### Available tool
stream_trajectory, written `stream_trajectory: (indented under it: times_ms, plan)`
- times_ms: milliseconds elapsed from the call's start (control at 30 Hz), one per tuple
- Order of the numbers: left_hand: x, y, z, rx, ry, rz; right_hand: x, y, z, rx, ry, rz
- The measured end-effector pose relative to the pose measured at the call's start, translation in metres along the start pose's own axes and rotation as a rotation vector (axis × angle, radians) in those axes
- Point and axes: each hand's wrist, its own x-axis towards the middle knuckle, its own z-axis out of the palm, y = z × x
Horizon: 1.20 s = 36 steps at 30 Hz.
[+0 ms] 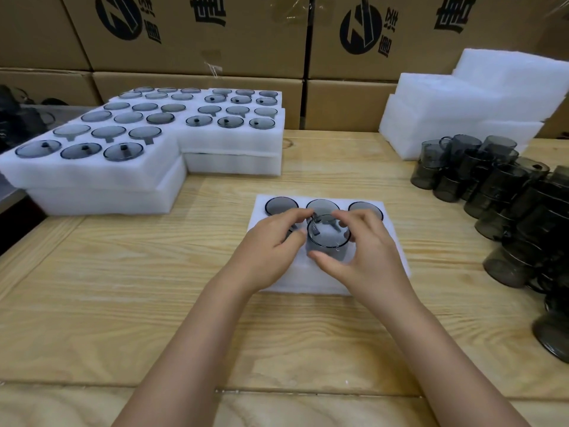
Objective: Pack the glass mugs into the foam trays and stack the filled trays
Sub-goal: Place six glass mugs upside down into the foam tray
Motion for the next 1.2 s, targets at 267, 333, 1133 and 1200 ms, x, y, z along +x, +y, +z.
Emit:
stream_trajectory:
  times_ms: [267, 333, 1133, 1200]
  plan:
    - [0.001, 0.003, 0.005, 0.27, 0.017, 0.082, 0.007, 0.005, -0.006, -0.046, -0.121, 0.032]
    - [0.0, 0.001, 0.005, 0.296, 0.031, 0.117, 0.011, 0.002, -0.01, 0.06, -0.04, 0.038]
    - [-0.003, -0.005, 0.035, 0.586, 0.382, 0.533, 0.052, -0.014, 0.041, -0.025, 0.18, -0.129]
    - [-0.001, -0.01, 0.035, 0.657, 0.38, 0.554, 0.045, -0.009, 0.027, -0.037, 0.35, -0.181]
